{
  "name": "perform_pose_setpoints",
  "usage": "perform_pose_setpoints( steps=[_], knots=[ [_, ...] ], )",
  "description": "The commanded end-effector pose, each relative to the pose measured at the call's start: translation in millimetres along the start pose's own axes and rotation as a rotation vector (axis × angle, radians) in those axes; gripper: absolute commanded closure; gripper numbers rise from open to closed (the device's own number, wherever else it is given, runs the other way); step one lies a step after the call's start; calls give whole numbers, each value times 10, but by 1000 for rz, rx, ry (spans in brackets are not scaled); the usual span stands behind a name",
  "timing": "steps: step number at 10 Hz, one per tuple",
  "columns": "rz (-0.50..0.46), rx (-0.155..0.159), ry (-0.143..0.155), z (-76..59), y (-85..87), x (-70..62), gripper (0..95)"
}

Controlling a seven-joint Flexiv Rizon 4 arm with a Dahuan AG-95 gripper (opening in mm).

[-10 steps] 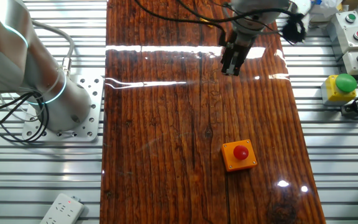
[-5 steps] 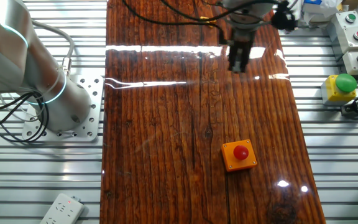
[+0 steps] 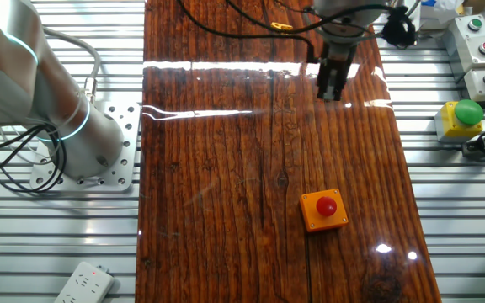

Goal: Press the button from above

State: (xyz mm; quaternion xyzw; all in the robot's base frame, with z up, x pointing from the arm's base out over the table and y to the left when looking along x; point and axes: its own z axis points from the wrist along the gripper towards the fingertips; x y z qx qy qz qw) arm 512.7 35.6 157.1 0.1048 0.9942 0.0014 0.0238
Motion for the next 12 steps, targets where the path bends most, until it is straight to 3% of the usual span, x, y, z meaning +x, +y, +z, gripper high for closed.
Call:
perform_pose_setpoints(
  steps=[1,4,8,12],
  knots=[
    [18,-9,13,33,-2,60,950],
    [47,-4,3,62,74,187,950],
    [40,21,10,61,79,222,950],
    [17,20,19,79,35,269,950]
  ],
)
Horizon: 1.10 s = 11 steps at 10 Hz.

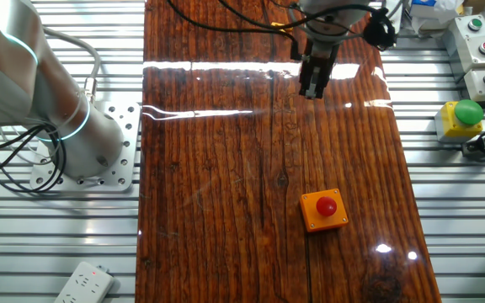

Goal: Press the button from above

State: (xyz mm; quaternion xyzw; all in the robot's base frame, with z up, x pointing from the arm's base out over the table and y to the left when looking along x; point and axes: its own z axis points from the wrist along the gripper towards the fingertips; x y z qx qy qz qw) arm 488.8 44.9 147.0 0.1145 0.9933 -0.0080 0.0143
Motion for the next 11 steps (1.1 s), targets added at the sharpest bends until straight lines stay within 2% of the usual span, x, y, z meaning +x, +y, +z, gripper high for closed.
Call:
perform_pose_setpoints(
  steps=[1,11],
  knots=[
    [-10,-2,2,-3,-21,26,950],
    [-17,-1,10,-3,-27,33,950]
  ],
)
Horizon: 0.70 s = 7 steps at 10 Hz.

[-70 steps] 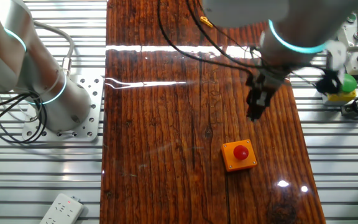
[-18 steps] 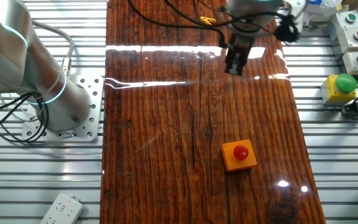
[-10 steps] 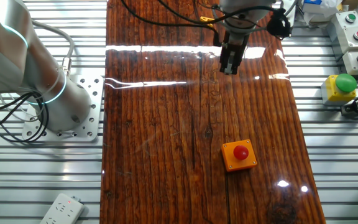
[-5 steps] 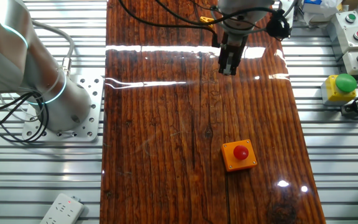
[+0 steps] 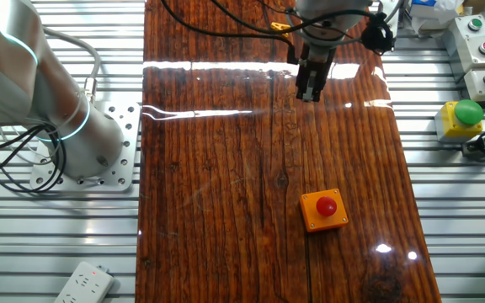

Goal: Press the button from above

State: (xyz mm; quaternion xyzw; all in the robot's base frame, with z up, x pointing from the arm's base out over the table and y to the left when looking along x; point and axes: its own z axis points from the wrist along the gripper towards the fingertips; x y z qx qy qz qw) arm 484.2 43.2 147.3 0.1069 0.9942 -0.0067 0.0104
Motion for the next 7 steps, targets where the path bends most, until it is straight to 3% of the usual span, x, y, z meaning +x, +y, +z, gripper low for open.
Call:
perform_pose_setpoints(
  steps=[1,7],
  knots=[
    [-4,3,4,-1,0,-8,950],
    [-9,2,4,-1,-2,-8,950]
  ],
)
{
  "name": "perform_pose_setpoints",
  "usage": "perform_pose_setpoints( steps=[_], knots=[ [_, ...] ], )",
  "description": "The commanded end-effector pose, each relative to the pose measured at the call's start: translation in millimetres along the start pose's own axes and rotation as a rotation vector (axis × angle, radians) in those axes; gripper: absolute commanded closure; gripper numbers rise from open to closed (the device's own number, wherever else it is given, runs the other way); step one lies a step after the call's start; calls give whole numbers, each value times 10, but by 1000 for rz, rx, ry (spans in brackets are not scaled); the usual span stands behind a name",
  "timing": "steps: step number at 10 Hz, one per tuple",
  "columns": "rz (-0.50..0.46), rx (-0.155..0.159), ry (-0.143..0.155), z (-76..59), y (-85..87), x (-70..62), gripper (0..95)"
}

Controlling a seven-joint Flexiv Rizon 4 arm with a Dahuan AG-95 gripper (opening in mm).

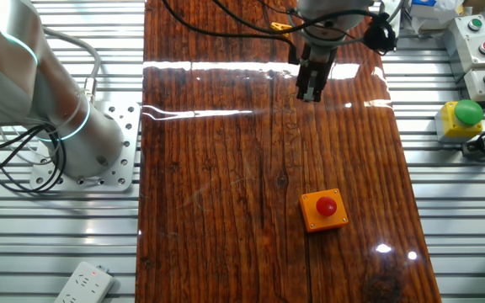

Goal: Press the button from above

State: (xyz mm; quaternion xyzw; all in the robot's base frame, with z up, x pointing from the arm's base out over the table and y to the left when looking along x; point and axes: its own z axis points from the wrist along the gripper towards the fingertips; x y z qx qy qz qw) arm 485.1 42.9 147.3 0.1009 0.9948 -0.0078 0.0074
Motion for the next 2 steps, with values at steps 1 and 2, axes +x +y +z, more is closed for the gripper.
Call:
perform_pose_setpoints(
  steps=[1,2],
  knots=[
    [3,-1,-2,-2,-1,1,950],
    [4,-1,-3,-2,-1,1,950]
  ],
)
